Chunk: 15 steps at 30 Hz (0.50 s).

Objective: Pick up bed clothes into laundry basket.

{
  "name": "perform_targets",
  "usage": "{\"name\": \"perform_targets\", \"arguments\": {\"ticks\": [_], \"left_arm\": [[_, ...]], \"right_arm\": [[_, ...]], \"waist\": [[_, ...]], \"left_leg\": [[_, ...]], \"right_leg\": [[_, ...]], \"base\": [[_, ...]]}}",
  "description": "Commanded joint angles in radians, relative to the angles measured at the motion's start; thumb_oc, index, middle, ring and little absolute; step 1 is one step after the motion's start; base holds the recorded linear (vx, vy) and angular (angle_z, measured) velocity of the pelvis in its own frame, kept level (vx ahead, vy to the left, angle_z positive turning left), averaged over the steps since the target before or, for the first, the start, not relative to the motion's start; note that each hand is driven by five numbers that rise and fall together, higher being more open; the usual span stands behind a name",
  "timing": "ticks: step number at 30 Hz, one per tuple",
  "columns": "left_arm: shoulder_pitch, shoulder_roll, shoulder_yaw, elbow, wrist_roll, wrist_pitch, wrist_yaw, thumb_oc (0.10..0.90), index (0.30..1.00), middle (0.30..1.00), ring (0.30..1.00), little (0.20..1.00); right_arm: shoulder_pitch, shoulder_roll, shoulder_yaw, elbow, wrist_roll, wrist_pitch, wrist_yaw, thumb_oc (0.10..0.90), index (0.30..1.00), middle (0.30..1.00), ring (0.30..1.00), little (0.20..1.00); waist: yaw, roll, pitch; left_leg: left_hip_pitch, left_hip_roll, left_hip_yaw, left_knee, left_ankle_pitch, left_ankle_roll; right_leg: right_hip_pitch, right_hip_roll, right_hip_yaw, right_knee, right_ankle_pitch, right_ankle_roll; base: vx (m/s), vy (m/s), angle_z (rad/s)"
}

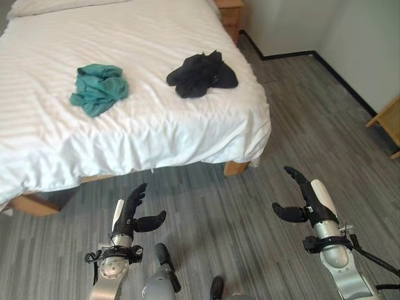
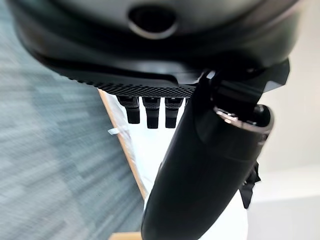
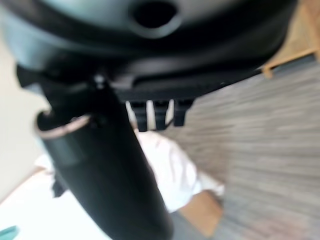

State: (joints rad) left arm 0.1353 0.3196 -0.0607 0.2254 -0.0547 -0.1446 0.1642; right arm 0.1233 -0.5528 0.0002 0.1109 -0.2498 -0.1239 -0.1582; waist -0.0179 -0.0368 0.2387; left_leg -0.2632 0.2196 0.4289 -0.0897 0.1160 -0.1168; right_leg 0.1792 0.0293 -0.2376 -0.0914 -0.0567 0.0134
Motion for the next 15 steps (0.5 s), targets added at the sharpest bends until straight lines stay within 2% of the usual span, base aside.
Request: {"name": "perform_targets", "arguments": {"ticks": [1,2,3,5,6,7,8,9,10,11,12,14,15], "left_arm": [[-0.045,0.038,0.037,-0.123,0.021,-0.058,0.024,0.800,0.900,0.900,0.900,0.900],[-0.025,0.040,0.046,-0.127,0.025,-0.052,0.021,0.800,0.900,0.900,0.900,0.900],[-0.025,0.040,0.047,-0.127,0.025,-0.051,0.020,0.800,0.900,0.900,0.900,0.900],[-0.016,0.054,0.042,-0.134,0.029,-0.044,0.019,0.800,0.900,0.900,0.900,0.900],[-0.023,0.068,0.025,-0.131,0.035,-0.039,0.028,0.800,0.900,0.900,0.900,0.900],[-0.032,0.075,0.020,-0.132,0.039,-0.039,0.035,0.800,0.900,0.900,0.900,0.900],[-0.032,0.075,0.020,-0.132,0.039,-0.039,0.035,0.800,0.900,0.900,0.900,0.900],[-0.046,0.089,0.015,-0.129,0.046,-0.042,0.059,0.800,0.900,0.900,0.900,0.900],[-0.048,0.087,0.019,-0.128,0.047,-0.042,0.059,0.800,0.900,0.900,0.900,0.900],[-0.050,0.091,0.019,-0.125,0.047,-0.038,0.069,0.800,0.900,0.900,0.900,0.900],[-0.056,0.081,0.013,-0.100,0.022,-0.041,0.073,0.800,0.900,0.900,0.900,0.900],[-0.057,0.080,0.016,-0.099,0.021,-0.042,0.073,0.800,0.900,0.900,0.900,0.900],[-0.057,0.073,-0.011,-0.084,0.002,-0.042,0.062,0.800,0.900,0.900,0.900,0.900]], "right_arm": [[-0.053,-0.098,-0.057,-0.115,0.016,-0.066,-0.047,0.800,0.900,0.900,0.900,0.900],[-0.063,-0.102,-0.061,-0.127,-0.016,-0.059,-0.054,0.800,0.900,0.900,0.900,0.900],[-0.063,-0.102,-0.061,-0.127,-0.017,-0.059,-0.054,0.800,0.900,0.900,0.900,0.900],[-0.077,-0.110,-0.078,-0.146,-0.051,-0.052,-0.069,0.800,0.900,0.900,0.900,0.900],[-0.116,-0.128,-0.083,-0.157,-0.080,-0.039,-0.094,0.800,0.900,0.900,0.900,0.900],[-0.150,-0.138,-0.080,-0.174,-0.091,-0.034,-0.104,0.800,0.900,0.900,0.900,0.900],[-0.151,-0.138,-0.080,-0.174,-0.091,-0.034,-0.104,0.800,0.900,0.900,0.900,0.900],[-0.229,-0.161,-0.055,-0.197,-0.126,-0.033,-0.136,0.800,0.900,0.900,0.900,0.900],[-0.238,-0.162,-0.049,-0.191,-0.127,-0.033,-0.139,0.800,0.900,0.900,0.900,0.900],[-0.268,-0.170,-0.037,-0.213,-0.141,-0.031,-0.134,0.800,0.900,0.900,0.900,0.900],[-0.354,-0.167,0.021,-0.271,-0.167,-0.033,-0.128,0.800,0.900,0.900,0.900,0.900],[-0.360,-0.167,0.026,-0.268,-0.167,-0.033,-0.129,0.800,0.900,0.900,0.900,0.900],[-0.406,-0.169,0.063,-0.281,-0.189,-0.024,-0.128,0.800,0.900,0.900,0.900,0.900]], "waist": [[0.029,0.019,-0.085],[0.038,0.014,-0.102],[0.042,0.013,-0.103],[0.056,-0.020,-0.113],[0.052,-0.045,-0.110],[0.048,-0.050,-0.103],[0.049,-0.050,-0.104],[0.044,-0.034,-0.092],[0.042,-0.036,-0.092],[0.046,-0.031,-0.089],[0.041,-0.027,-0.071],[0.031,-0.026,-0.067],[0.030,-0.027,-0.063]], "left_leg": [[0.060,0.034,-0.001,0.014,0.088,-0.031],[0.075,0.043,0.029,0.017,0.126,-0.011],[0.076,0.043,0.033,0.016,0.126,-0.011],[0.108,0.015,0.048,0.026,0.108,0.018],[0.150,-0.025,0.055,0.027,0.065,0.053],[0.167,-0.043,0.051,0.024,0.045,0.074],[0.167,-0.043,0.052,0.024,0.044,0.074],[0.214,-0.048,0.039,0.009,0.010,0.093],[0.210,-0.050,0.041,0.010,0.009,0.094],[0.230,-0.053,0.037,0.004,-0.005,0.097],[0.262,-0.077,-0.010,0.002,-0.027,0.092],[0.262,-0.076,-0.017,0.002,-0.026,0.090],[0.274,-0.087,-0.067,0.002,-0.038,0.078]], "right_leg": [[0.104,-0.160,-0.046,0.021,-0.067,0.149],[0.112,-0.171,-0.028,0.081,-0.075,0.151],[0.109,-0.173,-0.023,0.085,-0.076,0.151],[0.085,-0.206,-0.005,0.210,-0.027,0.179],[0.011,-0.251,0.008,0.383,0.091,0.230],[-0.038,-0.263,0.039,0.489,0.164,0.242],[-0.040,-0.263,0.041,0.491,0.164,0.243],[-0.134,-0.277,0.044,0.638,0.230,0.245],[-0.143,-0.280,0.048,0.648,0.226,0.245],[-0.171,-0.294,0.024,0.658,0.232,0.244],[-0.233,-0.278,-0.010,0.564,0.122,0.211],[-0.225,-0.277,-0.019,0.561,0.120,0.210],[-0.240,-0.217,0.021,0.385,0.020,0.175]], "base": [[0.72,0.253,-0.43],[0.34,0.138,-0.34],[0.51,0.195,-0.49],[0.43,0.153,-0.62],[0.45,0.231,-0.36],[0.30,0.189,-0.05],[0.25,0.169,0.02],[0.17,0.095,0.15],[0.29,0.109,0.33],[0.41,-0.022,0.52],[0.42,-0.029,0.48],[0.24,-0.082,0.59],[0.27,-0.192,1.15]]}}
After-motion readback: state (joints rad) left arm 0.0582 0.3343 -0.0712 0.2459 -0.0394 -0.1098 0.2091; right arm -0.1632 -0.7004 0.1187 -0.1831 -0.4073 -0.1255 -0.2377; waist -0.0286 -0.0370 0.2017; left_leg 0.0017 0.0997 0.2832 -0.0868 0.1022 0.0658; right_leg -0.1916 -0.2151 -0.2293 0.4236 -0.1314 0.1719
